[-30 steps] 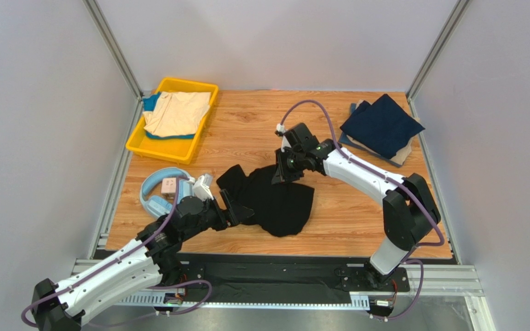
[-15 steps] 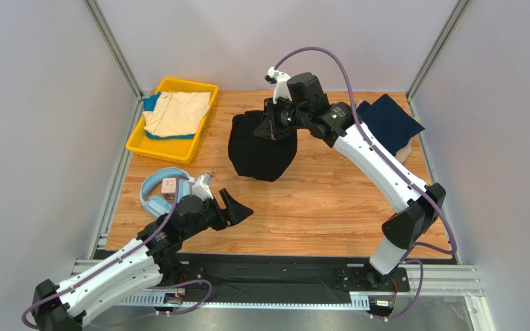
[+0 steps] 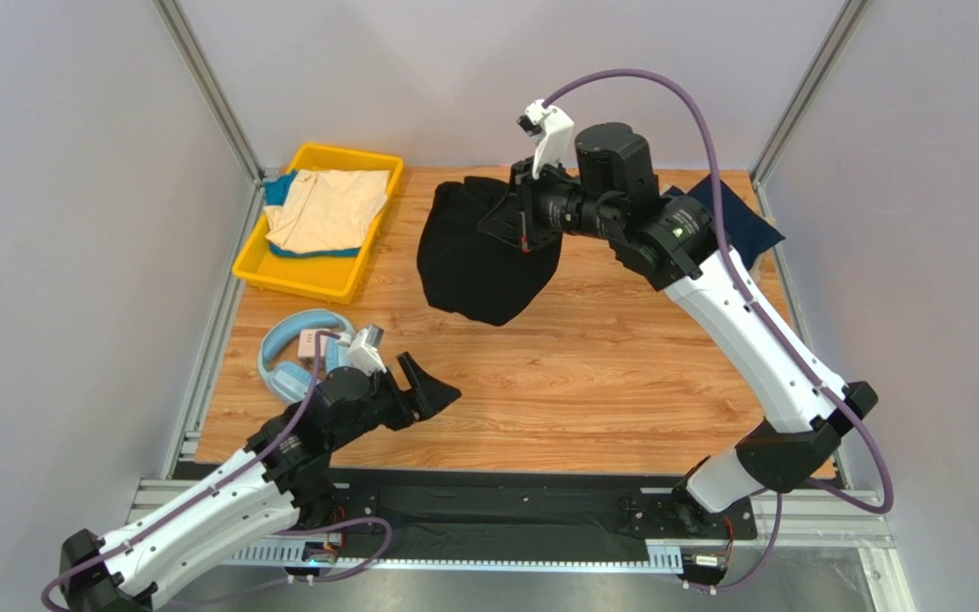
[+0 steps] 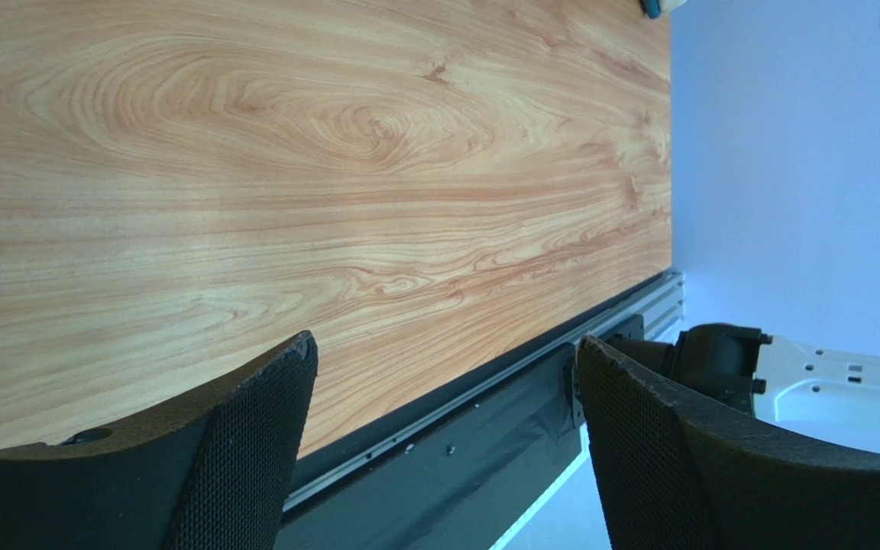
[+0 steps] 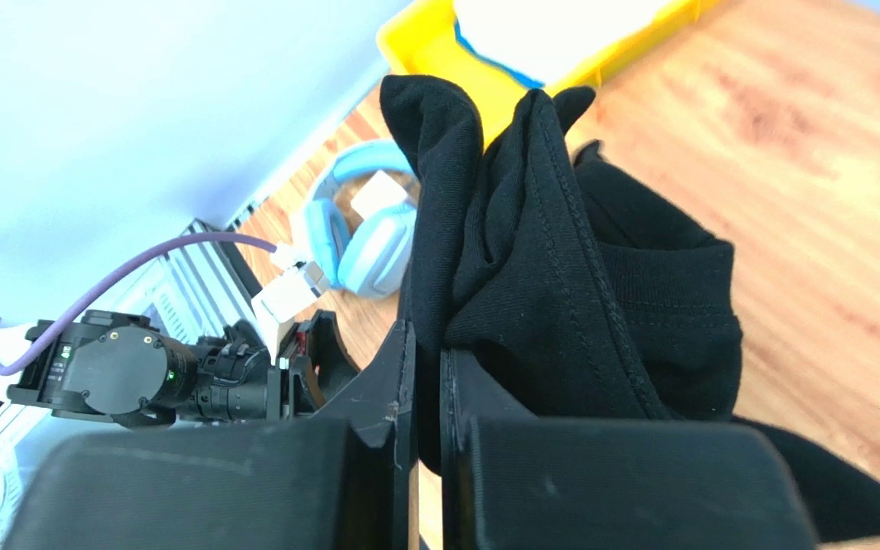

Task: Fold and stack the t-shirts
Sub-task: Flatten out the tshirt

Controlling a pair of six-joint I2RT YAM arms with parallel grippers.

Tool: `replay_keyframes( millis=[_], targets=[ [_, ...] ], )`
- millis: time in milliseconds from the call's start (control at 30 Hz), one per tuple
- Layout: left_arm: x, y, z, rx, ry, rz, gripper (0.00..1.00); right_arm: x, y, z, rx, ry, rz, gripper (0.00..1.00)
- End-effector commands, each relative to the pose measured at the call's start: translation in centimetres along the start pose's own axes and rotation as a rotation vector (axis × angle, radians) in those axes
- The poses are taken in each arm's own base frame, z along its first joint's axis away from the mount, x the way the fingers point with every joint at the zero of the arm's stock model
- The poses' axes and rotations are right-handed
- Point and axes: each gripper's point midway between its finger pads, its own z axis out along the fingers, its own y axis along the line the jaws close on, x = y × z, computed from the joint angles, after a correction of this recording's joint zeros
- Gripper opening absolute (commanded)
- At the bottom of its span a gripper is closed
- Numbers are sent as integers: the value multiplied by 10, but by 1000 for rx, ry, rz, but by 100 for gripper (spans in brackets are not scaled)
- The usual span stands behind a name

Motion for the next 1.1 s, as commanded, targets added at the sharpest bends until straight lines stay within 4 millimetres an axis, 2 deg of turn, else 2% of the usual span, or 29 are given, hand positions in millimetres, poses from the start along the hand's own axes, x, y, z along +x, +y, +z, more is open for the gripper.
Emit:
replay_keyframes(
  millis=[0,33,133,167,200,267,367,500,567,667,800,833,900,933,1033,1067],
  targets=[
    [-11,3,-6,-24,-55,-32,89,-19,1,-16,23,-70,-50,0],
    [-11,4,-7,-26,-55,-30,89,2,-12,-3,53,-10,-28,0],
    [-11,5,-8,-35,-56,-31,89,42,-39,17,135,82,7,0],
    [-10,4,-9,-31,-55,-32,89,68,-55,28,178,136,23,0],
    [-10,5,-9,-33,-55,-33,89,76,-64,31,214,151,24,0],
    [-10,6,-8,-35,-52,-33,89,95,-96,36,353,188,15,0],
    [-9,6,-8,-35,-49,-31,88,98,-126,33,502,238,-58,0],
    [-9,7,-7,-38,-51,-31,88,55,-129,32,528,151,-100,0],
    [-9,7,-7,-39,-50,-30,88,42,-130,33,537,114,-105,0],
    [-8,7,-9,-41,-47,-24,88,41,-128,37,527,120,-96,0],
    [-10,11,-11,-51,-61,-28,88,40,-143,25,612,89,-125,0],
    [-10,11,-11,-48,-63,-29,88,40,-142,20,610,80,-123,0],
    [-9,12,-9,-46,-66,-31,88,42,-134,25,546,70,-110,0],
    [-10,11,-8,-41,-67,-30,88,54,-134,34,523,108,-100,0],
    [-10,9,-6,-46,-55,-13,88,108,-139,48,501,291,-27,0],
    [-8,10,-5,-56,-42,-7,88,146,-147,52,512,409,11,0]
  ],
)
